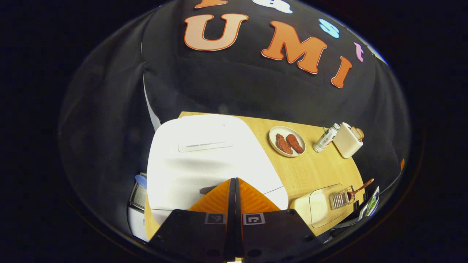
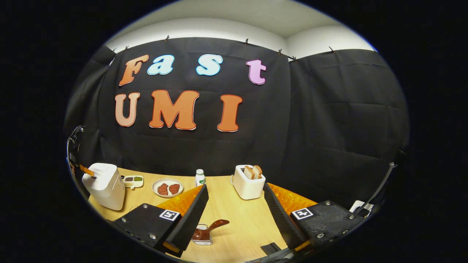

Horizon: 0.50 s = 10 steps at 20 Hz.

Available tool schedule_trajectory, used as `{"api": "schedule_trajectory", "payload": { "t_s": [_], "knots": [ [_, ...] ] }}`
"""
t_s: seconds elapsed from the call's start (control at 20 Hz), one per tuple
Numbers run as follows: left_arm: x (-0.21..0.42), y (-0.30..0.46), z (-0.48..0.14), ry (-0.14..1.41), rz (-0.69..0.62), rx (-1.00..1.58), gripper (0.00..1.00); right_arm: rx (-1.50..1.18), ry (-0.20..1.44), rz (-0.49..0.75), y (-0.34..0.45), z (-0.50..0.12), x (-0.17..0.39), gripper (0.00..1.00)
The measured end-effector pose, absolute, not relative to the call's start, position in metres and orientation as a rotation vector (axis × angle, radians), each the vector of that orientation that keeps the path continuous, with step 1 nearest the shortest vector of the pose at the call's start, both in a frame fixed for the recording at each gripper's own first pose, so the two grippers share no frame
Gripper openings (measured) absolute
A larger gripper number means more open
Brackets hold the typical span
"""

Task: Close the left gripper, press the button to open the rice cooker; take a wooden spoon from the chopstick holder with the right hand, scoop a spoonful of rice and pour it into the rice cooker, then put the wooden spoon back into the chopstick holder.

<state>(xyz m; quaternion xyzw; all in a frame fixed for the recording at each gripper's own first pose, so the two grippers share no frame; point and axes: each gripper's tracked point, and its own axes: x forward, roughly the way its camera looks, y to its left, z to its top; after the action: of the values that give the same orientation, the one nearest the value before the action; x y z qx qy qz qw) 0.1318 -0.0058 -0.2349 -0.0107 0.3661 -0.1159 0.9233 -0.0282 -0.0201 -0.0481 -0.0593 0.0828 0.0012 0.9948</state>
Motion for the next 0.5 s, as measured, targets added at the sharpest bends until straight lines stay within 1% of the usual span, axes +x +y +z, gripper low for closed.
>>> {"api": "schedule_trajectory", "payload": {
  "t_s": [0.25,0.4,0.5],
  "knots": [
    [0.133,0.000,-0.251,0.790,-0.217,-0.022,0.04,-0.136,0.163,-0.001,-0.020,-0.048,-0.031,0.96],
    [0.134,0.001,-0.253,0.789,-0.208,-0.008,0.04,-0.133,0.172,-0.011,-0.025,-0.052,-0.031,0.96],
    [0.131,0.004,-0.260,0.836,-0.198,-0.008,0.04,-0.121,0.180,-0.009,-0.023,-0.056,-0.032,0.96]
  ]
}}
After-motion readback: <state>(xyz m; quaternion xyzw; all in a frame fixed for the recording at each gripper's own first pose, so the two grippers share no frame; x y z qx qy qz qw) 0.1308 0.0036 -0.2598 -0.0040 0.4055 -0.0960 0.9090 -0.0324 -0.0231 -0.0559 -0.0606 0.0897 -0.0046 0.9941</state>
